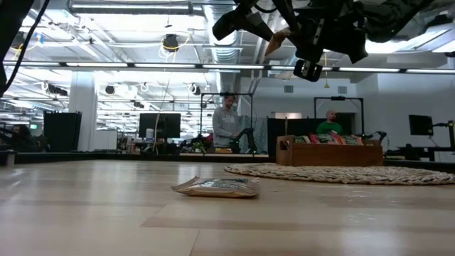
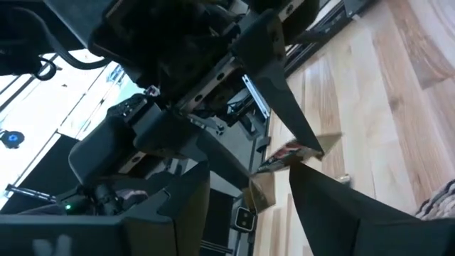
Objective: Pick & Place Tea
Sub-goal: Put the brown tea pack into the left compartment of the brown organizer
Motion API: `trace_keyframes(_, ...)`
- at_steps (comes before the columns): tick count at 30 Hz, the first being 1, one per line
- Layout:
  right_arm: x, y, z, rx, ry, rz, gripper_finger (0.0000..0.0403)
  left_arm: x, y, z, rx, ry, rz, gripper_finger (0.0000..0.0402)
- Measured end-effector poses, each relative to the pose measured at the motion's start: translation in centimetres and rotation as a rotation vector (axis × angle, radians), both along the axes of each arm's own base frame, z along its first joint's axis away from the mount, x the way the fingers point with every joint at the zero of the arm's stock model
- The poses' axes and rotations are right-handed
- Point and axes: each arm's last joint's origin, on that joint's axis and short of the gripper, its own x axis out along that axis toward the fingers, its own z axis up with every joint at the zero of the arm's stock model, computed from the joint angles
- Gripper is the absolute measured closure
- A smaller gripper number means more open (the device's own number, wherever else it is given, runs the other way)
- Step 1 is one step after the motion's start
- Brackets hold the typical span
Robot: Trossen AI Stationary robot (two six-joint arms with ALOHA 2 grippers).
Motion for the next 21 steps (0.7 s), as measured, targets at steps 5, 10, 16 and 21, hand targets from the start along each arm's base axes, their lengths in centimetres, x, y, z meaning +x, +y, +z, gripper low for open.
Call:
trace_keyframes(5,0.00,-0.01,0.03,0.001,0.002,-0.003,0.0240,0.02,0.29,0.00,0.000,0.000,0.007,0.0237)
trace_keyframes(10,0.05,0.17,-0.05,0.003,0.011,0.001,0.0270,0.05,0.82,0.00,-0.001,-0.001,0.020,0.0237)
trace_keyframes(16,0.08,0.01,-0.07,-0.007,0.016,-0.039,0.0296,0.06,0.90,-0.03,-0.015,-0.005,0.032,0.0237)
trace_keyframes(21,0.10,-0.02,-0.07,-0.012,0.014,-0.051,0.0323,0.07,0.91,-0.02,-0.015,-0.006,0.033,0.0237)
